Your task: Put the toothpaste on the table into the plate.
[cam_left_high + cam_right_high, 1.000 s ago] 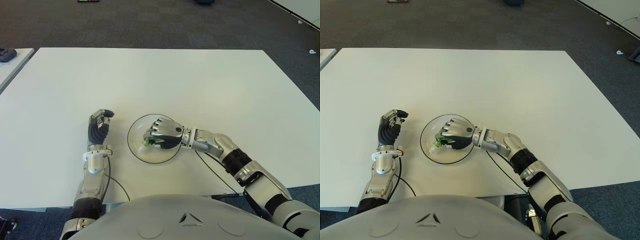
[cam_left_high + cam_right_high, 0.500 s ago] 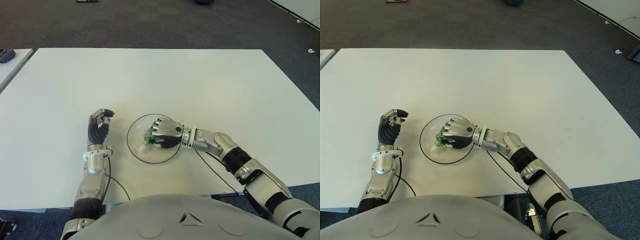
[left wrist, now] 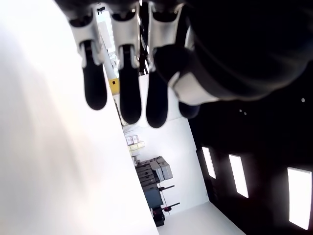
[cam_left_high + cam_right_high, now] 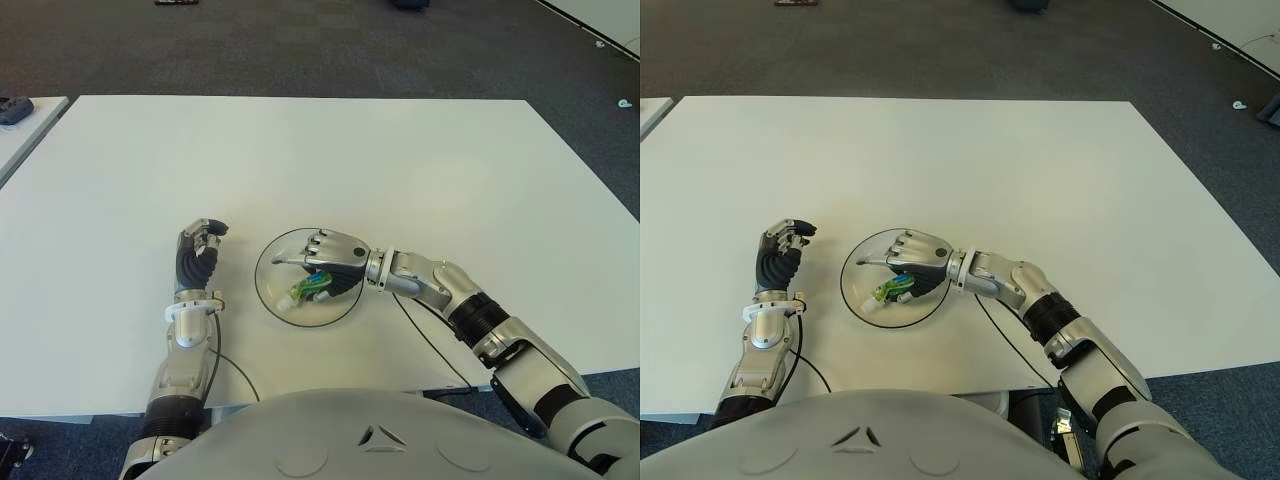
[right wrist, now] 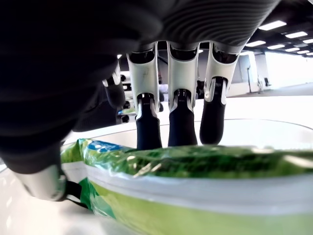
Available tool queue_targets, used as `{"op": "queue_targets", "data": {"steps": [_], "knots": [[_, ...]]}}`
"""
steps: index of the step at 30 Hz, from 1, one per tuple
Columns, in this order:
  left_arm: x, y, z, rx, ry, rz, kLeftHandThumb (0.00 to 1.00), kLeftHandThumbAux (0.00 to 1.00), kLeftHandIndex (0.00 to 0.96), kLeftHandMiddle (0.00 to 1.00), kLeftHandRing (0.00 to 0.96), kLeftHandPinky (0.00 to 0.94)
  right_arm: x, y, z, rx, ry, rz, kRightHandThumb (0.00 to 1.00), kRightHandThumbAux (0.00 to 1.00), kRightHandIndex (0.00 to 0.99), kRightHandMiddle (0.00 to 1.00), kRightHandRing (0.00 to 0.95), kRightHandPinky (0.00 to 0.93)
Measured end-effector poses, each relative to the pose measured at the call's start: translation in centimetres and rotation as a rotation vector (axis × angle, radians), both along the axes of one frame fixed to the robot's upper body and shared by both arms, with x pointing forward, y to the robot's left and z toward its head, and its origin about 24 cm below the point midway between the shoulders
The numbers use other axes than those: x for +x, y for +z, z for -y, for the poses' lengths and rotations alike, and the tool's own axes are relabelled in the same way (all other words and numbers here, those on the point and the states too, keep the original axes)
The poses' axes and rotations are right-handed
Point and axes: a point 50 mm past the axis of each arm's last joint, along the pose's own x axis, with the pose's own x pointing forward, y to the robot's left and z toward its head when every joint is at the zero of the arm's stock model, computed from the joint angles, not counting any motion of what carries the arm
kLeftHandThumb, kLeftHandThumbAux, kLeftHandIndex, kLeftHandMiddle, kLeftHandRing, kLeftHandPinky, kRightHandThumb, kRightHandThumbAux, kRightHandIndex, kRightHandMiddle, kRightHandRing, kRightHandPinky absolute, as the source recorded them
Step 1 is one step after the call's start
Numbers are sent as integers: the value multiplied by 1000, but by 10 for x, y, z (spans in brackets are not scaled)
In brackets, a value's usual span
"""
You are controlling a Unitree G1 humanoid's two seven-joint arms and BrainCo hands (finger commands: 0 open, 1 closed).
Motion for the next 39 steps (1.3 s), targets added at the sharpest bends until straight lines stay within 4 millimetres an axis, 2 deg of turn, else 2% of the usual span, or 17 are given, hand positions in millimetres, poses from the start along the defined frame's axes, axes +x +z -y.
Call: {"op": "queue_targets", "data": {"steps": [3,7,17,28,34,39], "knots": [[0,-1,0,-1,-2,1,838,675,448,450,435,422,1,3,2,25,-7,-11,301,311,0,0,0,0],[0,-2,0,-1,-4,1,837,676,435,456,443,432,3,8,4,62,-9,-21,325,269,0,0,0,0],[0,-2,0,9,-10,1,836,677,434,457,456,453,4,19,11,142,12,-6,360,233,0,0,0,0],[0,-4,-1,11,-8,-11,836,677,432,458,468,468,9,57,25,254,41,5,362,212,0,0,0,10],[1,-6,-1,8,-10,-16,837,677,432,459,474,467,10,63,29,291,35,-20,296,194,0,0,0,15],[2,-8,0,3,-13,-6,838,676,438,457,470,458,13,70,33,424,-2,-56,234,211,0,0,0,3]]}}
